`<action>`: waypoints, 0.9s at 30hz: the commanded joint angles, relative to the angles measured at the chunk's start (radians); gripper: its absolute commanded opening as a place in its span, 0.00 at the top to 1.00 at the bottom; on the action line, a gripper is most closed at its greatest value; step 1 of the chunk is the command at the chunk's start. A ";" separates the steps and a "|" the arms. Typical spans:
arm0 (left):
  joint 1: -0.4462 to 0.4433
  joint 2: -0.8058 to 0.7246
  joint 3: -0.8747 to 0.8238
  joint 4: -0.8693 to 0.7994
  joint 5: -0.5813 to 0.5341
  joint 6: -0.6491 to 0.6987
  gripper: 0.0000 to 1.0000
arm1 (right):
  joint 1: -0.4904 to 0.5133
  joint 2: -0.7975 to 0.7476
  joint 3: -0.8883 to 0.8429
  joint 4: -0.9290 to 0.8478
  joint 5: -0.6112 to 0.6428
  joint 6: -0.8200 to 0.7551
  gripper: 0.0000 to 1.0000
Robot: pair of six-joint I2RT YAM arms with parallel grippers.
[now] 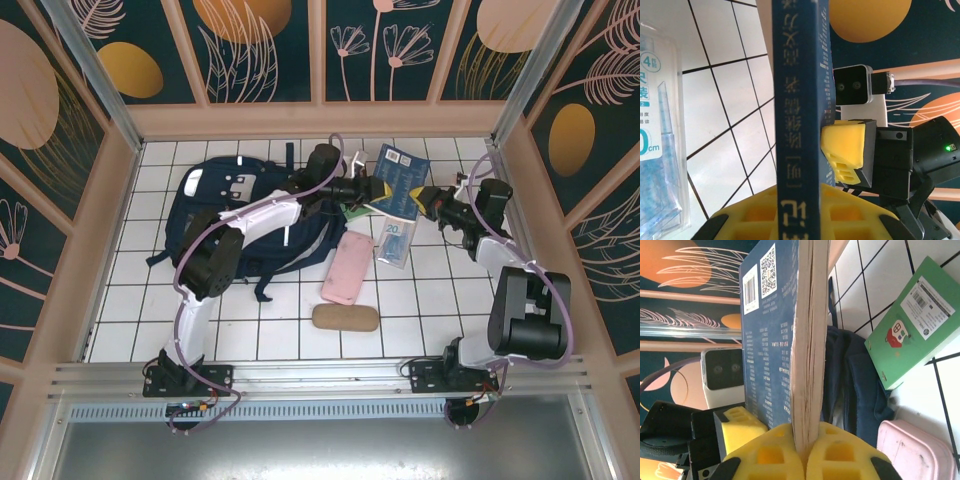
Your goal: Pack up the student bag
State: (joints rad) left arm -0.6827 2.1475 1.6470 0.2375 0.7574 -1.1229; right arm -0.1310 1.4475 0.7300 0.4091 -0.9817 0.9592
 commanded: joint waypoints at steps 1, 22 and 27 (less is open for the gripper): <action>0.010 -0.063 0.001 -0.033 0.007 0.077 0.79 | 0.003 -0.035 0.037 -0.066 0.021 -0.075 1.00; 0.078 -0.073 0.105 -0.926 -1.039 0.690 0.35 | 0.045 -0.087 0.020 -0.199 0.124 -0.171 1.00; 0.078 -0.050 0.093 -0.936 -1.057 0.692 0.34 | 0.065 -0.071 0.016 -0.179 0.127 -0.156 1.00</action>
State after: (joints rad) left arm -0.6003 2.0735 1.7298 -0.6380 -0.2153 -0.4698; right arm -0.0772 1.3834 0.7395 0.1837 -0.8536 0.8097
